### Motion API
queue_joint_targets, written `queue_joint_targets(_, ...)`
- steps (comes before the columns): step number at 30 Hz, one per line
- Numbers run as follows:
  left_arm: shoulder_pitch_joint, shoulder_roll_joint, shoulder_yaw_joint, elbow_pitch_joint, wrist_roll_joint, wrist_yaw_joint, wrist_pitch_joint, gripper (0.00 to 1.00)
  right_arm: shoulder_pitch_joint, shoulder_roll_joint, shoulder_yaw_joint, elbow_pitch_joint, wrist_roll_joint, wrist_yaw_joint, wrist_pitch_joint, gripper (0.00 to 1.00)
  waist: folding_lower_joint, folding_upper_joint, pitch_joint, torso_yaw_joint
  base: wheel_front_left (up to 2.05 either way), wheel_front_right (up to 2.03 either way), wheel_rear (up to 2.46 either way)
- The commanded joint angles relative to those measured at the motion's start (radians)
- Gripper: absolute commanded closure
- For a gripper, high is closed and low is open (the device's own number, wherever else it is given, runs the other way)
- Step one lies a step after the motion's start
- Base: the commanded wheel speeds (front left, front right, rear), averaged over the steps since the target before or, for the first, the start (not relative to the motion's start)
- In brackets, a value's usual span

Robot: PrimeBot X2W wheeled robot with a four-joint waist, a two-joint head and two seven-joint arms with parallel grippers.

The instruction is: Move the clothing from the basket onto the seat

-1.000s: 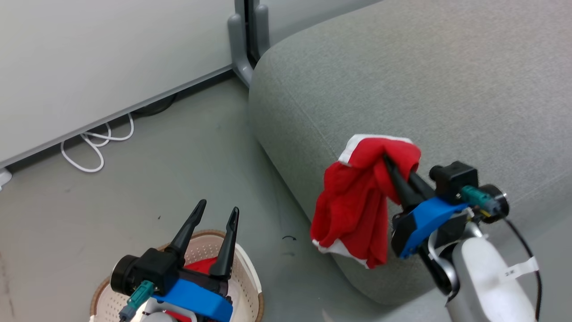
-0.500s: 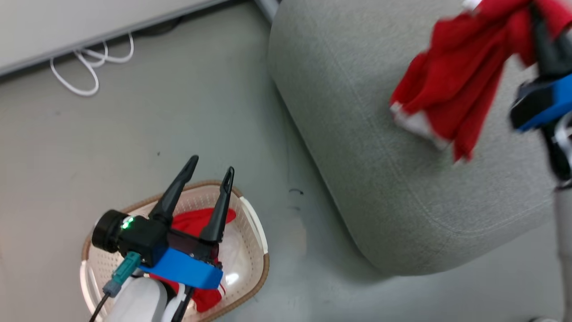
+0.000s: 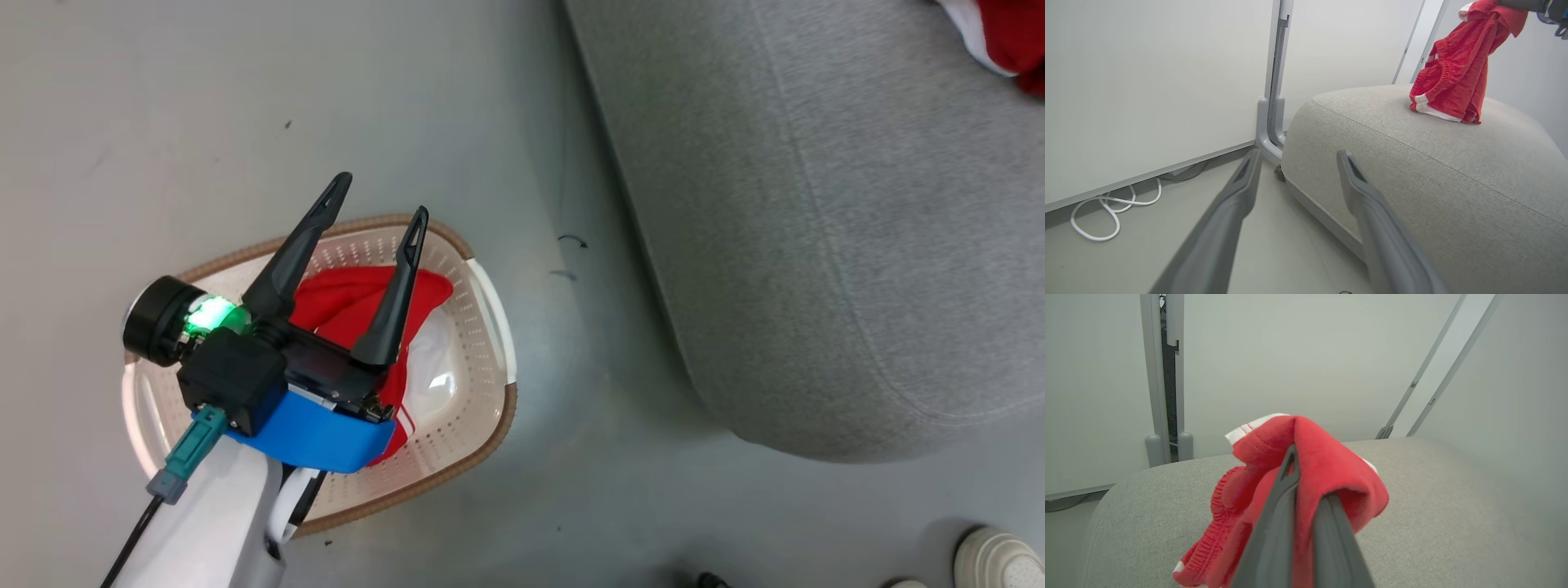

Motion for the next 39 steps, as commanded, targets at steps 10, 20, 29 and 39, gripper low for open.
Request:
queue_joint_targets(10, -0.002, 0.018, 0.003, -0.021, 0.005, -0.001, -0.005, 0.0, 0.025, 0.032, -0.038, 0.249, -0.023, 0.0, -0.058, 1.0, -0.0003, 0.0, 0.063, 0.062, 0.0, 0.0, 0.0)
queue_joint_targets(20, 0.021, -0.017, 0.012, 0.007, -0.015, 0.002, -0.005, 0.0, 0.029, 0.058, -0.064, 0.381, -0.051, 0.0, -0.161, 0.0, -0.0003, 0.0, -0.014, 0.084, 0.0, 0.0, 0.0)
queue_joint_targets(29, 0.076, -0.064, 0.046, 0.058, -0.038, 0.001, -0.005, 0.0, 0.126, 0.074, 0.005, 0.418, -0.03, 0.0, -0.219, 0.0, -0.0003, 0.0, -0.162, 0.084, 0.0, 0.0, 0.0)
queue_joint_targets(39, 0.169, -0.126, 0.114, 0.123, -0.061, 0.0, -0.005, 0.0, 0.297, 0.107, 0.043, 0.335, -0.018, 0.0, -0.262, 0.0, -0.0003, 0.0, -0.337, 0.108, 0.0, 0.0, 0.0)
